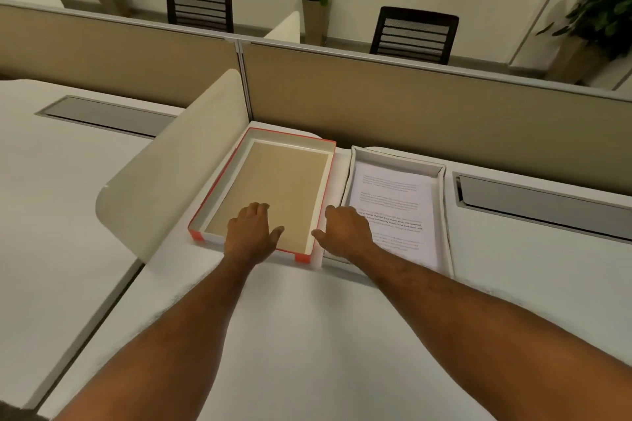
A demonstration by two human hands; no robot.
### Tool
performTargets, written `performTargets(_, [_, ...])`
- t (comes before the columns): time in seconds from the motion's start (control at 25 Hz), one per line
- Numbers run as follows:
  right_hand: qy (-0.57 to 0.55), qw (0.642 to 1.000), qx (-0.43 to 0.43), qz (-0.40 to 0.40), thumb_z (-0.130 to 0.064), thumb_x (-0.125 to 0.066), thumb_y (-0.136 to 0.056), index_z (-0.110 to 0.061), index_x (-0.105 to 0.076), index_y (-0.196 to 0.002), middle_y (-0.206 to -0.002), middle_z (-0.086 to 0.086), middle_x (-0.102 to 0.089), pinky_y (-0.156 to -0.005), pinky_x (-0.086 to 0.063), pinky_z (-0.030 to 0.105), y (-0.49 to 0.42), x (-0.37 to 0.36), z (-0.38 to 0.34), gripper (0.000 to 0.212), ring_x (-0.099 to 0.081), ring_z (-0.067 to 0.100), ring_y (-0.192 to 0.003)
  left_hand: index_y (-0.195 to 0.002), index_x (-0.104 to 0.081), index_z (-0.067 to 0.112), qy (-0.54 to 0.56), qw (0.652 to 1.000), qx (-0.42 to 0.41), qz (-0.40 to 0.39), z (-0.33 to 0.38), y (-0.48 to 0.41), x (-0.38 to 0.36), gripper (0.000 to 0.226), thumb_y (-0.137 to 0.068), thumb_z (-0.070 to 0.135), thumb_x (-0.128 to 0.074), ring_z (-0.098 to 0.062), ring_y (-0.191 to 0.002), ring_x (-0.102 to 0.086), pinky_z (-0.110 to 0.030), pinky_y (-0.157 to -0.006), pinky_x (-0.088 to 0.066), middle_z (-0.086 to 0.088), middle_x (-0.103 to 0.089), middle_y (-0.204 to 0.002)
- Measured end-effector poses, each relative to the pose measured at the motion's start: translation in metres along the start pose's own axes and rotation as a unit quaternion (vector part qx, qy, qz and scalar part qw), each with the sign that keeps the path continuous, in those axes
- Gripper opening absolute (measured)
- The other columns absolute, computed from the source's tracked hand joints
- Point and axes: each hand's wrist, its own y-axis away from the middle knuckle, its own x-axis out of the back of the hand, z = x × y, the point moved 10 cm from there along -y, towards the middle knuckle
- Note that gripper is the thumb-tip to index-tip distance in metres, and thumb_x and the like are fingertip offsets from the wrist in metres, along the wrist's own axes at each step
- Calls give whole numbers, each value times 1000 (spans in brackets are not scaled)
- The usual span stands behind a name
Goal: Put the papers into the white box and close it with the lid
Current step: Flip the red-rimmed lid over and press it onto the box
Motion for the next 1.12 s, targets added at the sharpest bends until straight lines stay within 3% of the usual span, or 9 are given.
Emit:
performTargets(0.24, [13,995,96,-8,-43,-59,-89,-8,-54,-119,-120,12,-58,-87,-44,41,5,-46,-63,46,-50,30,-113,-137,-44,11,15,999,35,-15,-40,18,-19,63,-89,51,-54,-30,-126,-48,-49,-101,-41,-10,-48,-142])
performTargets(0.52, [74,988,135,-15,-27,-53,-93,-9,-59,-109,-109,11,-62,-87,-39,40,-3,-77,-76,24,-52,30,-104,-134,-47,13,31,998,51,8,-58,23,-26,63,-87,53,-57,-29,-131,-42,-47,-104,-38,-10,-46,-143])
performTargets(0.68, [78,985,151,-26,-13,-50,-93,-12,-65,-101,-98,10,-66,-82,-38,38,-8,-86,-82,17,-58,29,-95,-138,-40,10,116,982,122,85,-74,37,-21,77,-79,50,-69,-34,-139,-31,-51,-108,-36,-16,-34,-150])
performTargets(0.76, [61,984,166,-16,-9,-50,-91,-11,-66,-100,-96,11,-66,-75,-37,37,-8,-84,-85,19,-59,31,-91,-142,-29,4,160,956,202,140,-88,51,-17,96,-73,54,-74,-38,-137,-30,-54,-106,-36,-21,-32,-147])
performTargets(0.88, [-24,984,179,12,-9,-50,-92,-7,-68,-96,-94,12,-65,-70,-38,36,-8,-70,-86,18,-58,31,-88,-145,-20,-3,317,878,311,177,-100,66,-30,115,-65,53,-81,-40,-129,-33,-52,-106,-37,-26,-34,-140])
performTargets(0.96, [-113,977,178,38,-11,-49,-93,-5,-68,-88,-87,12,-64,-70,-40,37,-5,-56,-83,20,-56,29,-83,-140,-30,-1,442,810,351,160,-99,61,-44,102,-68,53,-79,-36,-119,-47,-44,-97,-47,-22,-48,-129])
performTargets(1.04, [-187,964,176,62,-13,-50,-93,-5,-68,-85,-81,12,-62,-71,-41,38,-3,-41,-79,21,-55,27,-78,-123,-47,1,563,746,330,129,-85,46,-50,76,-75,54,-73,-28,-95,-61,-30,-73,-52,-9,-63,-102])
performTargets(1.12, [-227,954,179,76,-14,-51,-94,-6,-69,-88,-82,10,-62,-71,-42,37,-1,-29,-76,21,-54,23,-78,-116,-52,-1,632,718,271,105,-64,31,-39,61,-80,45,-72,-24,-85,-61,-28,-67,-51,-6,-62,-88])
